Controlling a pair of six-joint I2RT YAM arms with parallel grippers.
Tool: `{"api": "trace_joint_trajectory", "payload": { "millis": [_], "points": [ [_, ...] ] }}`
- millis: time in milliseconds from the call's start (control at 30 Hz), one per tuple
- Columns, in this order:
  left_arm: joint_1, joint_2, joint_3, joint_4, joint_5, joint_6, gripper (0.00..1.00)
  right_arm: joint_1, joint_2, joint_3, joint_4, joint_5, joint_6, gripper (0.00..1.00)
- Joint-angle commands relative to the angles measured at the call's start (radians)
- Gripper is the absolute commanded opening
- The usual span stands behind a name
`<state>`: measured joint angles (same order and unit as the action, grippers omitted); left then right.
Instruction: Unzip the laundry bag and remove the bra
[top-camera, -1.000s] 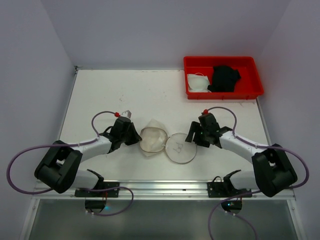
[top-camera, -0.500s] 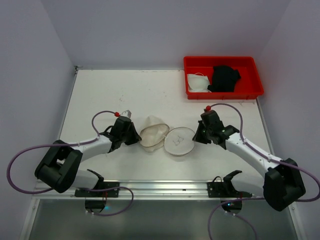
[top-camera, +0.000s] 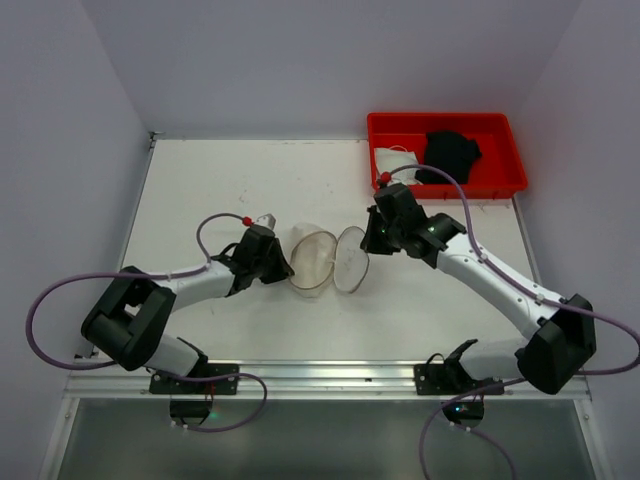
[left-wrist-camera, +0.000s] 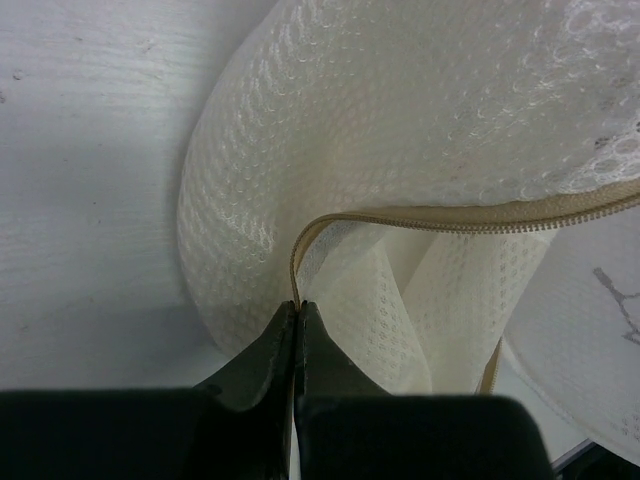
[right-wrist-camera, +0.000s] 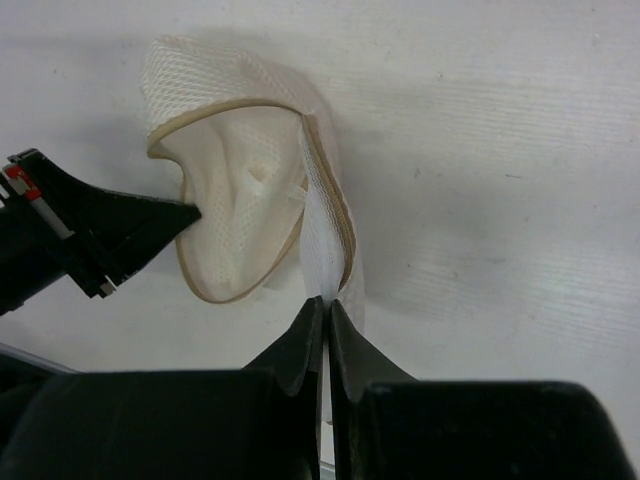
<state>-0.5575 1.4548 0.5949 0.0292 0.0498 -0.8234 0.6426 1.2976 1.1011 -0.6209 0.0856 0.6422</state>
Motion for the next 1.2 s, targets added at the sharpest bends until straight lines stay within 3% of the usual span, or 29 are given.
{"api": "trace_joint_trajectory", "payload": {
  "millis": [0, 233, 533, 767, 1167],
  "points": [
    [-0.022, 0.010, 0.042, 0.037, 0.021, -0.023, 0.00, 0.034, 0.083, 0.121, -0.013, -0.027, -0.022, 0.01],
    [-0.025, 0.003, -0.024, 0.077, 0.038, -0.052, 0.00, 0.109, 0.319, 0.339, 0.035, -0.124, -0.001, 0.02],
    [-0.024, -0.051, -0.113, 0.100, 0.030, -0.068, 0.00, 0.176, 0.575, 0.433, 0.193, -0.250, 0.037, 0.03],
    [-0.019, -0.171, -0.194, 0.084, -0.034, -0.095, 0.01, 0.181, 0.637, 0.338, 0.372, -0.438, 0.095, 0.07],
    [-0.007, -0.261, -0.283, 0.058, -0.044, -0.135, 0.19, 0.183, 0.721, 0.184, 0.615, -0.558, 0.194, 0.05]
  ]
}}
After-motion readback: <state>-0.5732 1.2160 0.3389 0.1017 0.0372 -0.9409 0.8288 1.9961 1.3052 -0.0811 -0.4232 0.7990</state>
